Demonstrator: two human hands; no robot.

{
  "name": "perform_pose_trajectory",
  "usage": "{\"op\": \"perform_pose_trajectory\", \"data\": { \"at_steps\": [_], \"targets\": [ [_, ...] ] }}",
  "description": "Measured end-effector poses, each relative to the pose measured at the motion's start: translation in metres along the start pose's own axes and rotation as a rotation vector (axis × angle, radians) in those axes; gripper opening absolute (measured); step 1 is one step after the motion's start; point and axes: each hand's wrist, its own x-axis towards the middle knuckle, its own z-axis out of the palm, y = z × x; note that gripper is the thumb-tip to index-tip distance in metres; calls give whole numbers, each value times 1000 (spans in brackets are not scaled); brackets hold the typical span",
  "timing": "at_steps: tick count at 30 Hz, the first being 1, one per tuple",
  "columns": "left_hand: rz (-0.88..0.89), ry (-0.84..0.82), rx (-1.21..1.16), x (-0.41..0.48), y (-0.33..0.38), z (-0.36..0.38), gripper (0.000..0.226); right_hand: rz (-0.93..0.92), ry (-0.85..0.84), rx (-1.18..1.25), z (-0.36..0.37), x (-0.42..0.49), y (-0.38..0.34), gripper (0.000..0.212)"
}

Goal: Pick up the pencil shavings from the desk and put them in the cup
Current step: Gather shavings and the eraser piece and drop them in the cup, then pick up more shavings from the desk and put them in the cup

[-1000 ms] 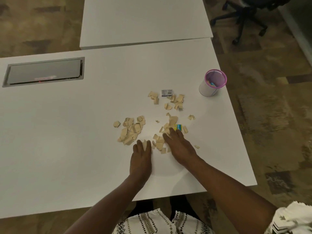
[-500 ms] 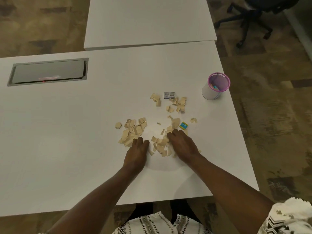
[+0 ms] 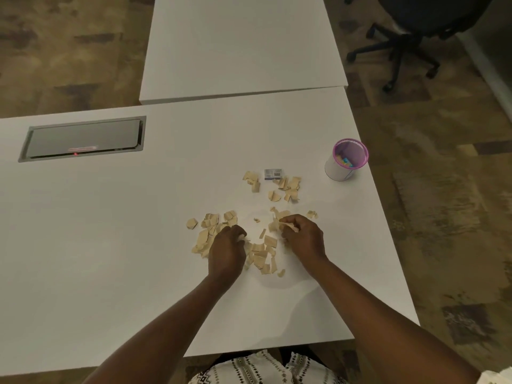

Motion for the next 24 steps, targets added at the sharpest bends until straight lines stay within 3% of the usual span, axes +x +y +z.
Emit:
{"op": "perform_pose_trajectory", "data": {
  "at_steps": [3, 9, 19, 24],
  "targets": [
    [-80, 20, -131, 14, 17, -1, 16, 72, -11, 154, -8, 4, -7, 12],
    [-160, -48, -286, 42, 54, 2, 15, 54, -7, 214, -31, 21, -21, 11],
    [-91, -171, -400, 115, 162, 31, 14, 88, 229, 249, -115, 90, -41, 9],
    [-67, -206, -404, 152, 227, 54, 14, 101, 330, 149, -145, 133, -52, 6]
  ]
}}
